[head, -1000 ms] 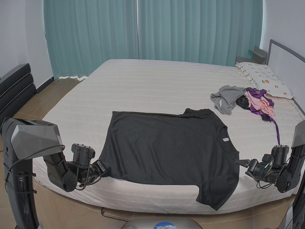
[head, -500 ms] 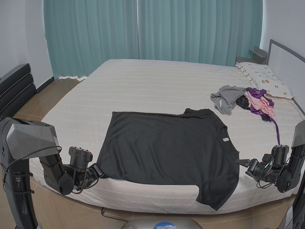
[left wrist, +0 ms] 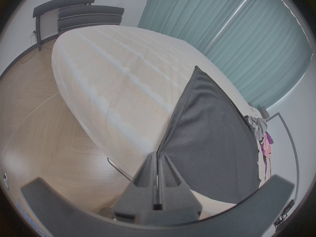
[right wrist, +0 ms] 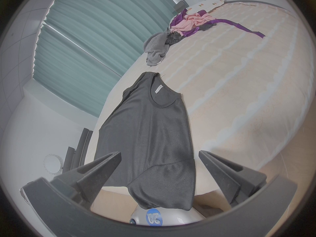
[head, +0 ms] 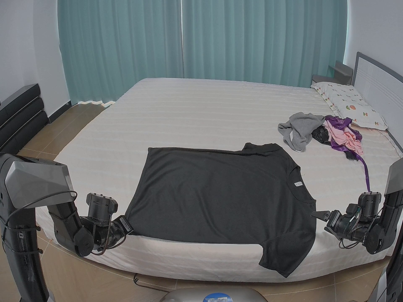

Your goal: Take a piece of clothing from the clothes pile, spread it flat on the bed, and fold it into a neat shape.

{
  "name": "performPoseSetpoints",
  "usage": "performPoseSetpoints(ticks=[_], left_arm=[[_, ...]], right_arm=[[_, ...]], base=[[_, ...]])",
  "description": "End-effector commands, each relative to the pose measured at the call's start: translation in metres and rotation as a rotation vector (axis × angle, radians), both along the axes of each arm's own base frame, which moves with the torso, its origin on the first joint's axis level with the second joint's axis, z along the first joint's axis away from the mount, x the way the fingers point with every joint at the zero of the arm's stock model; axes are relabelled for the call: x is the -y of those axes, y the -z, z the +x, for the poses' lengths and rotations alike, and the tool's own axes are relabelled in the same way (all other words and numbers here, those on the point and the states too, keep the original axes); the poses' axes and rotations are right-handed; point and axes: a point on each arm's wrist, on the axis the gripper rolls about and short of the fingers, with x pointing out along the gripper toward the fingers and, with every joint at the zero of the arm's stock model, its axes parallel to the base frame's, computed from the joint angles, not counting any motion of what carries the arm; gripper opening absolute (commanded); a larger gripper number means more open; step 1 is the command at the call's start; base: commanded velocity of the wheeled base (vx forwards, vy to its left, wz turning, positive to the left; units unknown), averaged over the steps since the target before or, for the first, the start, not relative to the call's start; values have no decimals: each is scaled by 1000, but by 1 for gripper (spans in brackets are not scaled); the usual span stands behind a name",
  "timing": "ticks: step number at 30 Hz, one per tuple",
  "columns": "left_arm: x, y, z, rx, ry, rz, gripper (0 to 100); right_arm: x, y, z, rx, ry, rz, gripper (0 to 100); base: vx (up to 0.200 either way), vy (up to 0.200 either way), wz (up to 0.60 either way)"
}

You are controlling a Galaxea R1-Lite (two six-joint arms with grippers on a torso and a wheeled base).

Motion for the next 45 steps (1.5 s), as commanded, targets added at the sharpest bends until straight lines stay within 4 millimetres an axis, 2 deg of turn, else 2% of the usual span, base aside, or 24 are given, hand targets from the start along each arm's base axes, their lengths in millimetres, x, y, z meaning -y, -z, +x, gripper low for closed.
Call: performPoseSetpoints(ticks=[1, 10, 15, 23, 36, 37, 45], left_arm=[[-1, 2, 0, -8, -2, 1, 0], [-1, 1, -3, -12, 0, -6, 0], [-1, 2, -3, -15, 4, -7, 0], [0, 2, -2, -14, 4, -12, 0], [0, 2, -2, -12, 8, -18, 0], [0, 2, -2, -12, 7, -18, 0], [0, 1, -2, -8, 7, -20, 0]], right_arm=[[0, 2, 0, -7, -1, 0, 100], [-1, 11, 6, -25, -9, -1, 100], [-1, 19, 16, -29, -15, -7, 100], [4, 30, 44, -55, -10, 0, 100], [5, 37, 58, -40, -7, -5, 100], [5, 37, 59, -35, -6, -7, 0], [7, 35, 69, 0, 11, -25, 0]], base=[[0, 0, 0], [0, 0, 0], [0, 0, 0], [0, 0, 0], [0, 0, 0], [0, 0, 0], [0, 0, 0]])
